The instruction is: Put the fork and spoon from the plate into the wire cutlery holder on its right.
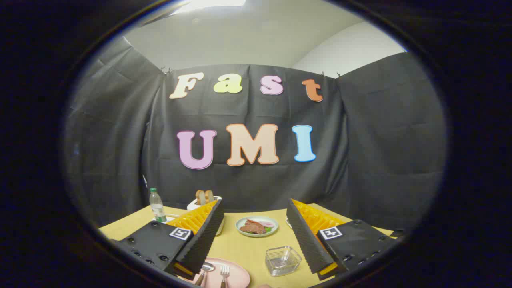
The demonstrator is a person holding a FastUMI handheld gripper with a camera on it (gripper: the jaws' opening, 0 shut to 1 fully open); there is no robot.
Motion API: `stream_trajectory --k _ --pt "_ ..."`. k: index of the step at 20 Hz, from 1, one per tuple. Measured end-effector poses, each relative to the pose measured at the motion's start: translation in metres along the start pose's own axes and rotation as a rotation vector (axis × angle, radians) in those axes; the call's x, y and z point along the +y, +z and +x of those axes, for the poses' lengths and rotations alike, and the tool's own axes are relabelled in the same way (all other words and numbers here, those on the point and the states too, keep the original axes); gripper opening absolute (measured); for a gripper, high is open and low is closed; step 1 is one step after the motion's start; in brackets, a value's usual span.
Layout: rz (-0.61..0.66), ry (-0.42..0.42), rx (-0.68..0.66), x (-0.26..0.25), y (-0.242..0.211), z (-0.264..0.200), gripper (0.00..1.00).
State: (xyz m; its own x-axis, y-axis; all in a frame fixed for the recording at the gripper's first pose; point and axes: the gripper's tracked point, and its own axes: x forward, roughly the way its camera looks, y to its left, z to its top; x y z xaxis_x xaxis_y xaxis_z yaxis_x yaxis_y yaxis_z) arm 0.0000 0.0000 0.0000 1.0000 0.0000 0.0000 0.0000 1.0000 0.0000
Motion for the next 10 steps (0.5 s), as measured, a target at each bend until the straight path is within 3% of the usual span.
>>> stream_trajectory --k 10 --pt "-0.025 0.044 0.028 0.019 -0.006 0.002 1.00"
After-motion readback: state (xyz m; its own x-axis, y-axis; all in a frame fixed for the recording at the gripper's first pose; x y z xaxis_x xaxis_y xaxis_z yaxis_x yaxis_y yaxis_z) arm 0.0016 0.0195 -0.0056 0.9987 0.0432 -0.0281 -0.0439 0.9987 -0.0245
